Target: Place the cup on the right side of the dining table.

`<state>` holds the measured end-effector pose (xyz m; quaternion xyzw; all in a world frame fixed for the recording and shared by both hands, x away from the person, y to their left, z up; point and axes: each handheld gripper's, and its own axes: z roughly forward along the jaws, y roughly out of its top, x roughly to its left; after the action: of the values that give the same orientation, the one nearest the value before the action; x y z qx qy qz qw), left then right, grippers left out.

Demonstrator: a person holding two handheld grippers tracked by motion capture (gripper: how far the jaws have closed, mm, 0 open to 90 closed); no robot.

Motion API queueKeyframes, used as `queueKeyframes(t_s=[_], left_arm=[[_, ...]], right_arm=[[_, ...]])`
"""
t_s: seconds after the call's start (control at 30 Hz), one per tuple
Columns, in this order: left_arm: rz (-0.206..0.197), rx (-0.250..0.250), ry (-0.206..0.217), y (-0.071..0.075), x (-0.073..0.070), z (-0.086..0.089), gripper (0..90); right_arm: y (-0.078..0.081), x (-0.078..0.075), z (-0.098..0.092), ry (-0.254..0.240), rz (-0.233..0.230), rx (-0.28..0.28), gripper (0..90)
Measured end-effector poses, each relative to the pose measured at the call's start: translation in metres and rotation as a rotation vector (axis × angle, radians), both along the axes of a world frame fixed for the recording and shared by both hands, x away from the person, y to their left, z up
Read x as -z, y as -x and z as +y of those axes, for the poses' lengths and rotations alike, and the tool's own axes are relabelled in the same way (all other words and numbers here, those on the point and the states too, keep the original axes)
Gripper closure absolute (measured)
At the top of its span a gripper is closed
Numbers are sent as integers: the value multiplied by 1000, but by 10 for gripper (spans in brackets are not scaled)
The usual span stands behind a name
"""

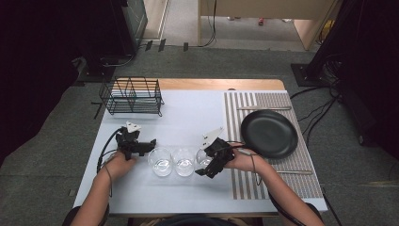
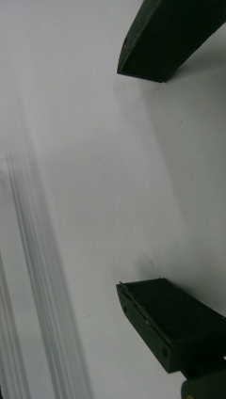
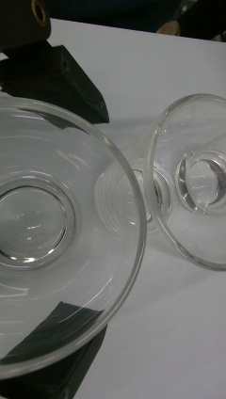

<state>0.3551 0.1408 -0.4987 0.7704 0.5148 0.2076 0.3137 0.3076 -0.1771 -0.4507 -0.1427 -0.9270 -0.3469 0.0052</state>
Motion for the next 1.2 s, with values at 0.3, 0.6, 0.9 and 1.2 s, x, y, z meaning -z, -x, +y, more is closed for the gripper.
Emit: queueKeyframes(t_s=[0.3,0.6,0.9,1.2], left_arm=[[0,0,0,0,0,0,0],[0,0,0,0,0,0,0],[0,0,0,0,0,0,0],[0,0,0,0,0,0,0]], right_arm=[[1,3,0,5,-4,-16,109],[1,4,0,17,-23,-11,156],[0,4,-1,17,-21,-21,180],[1,2,-2,8,-45,-28,193]])
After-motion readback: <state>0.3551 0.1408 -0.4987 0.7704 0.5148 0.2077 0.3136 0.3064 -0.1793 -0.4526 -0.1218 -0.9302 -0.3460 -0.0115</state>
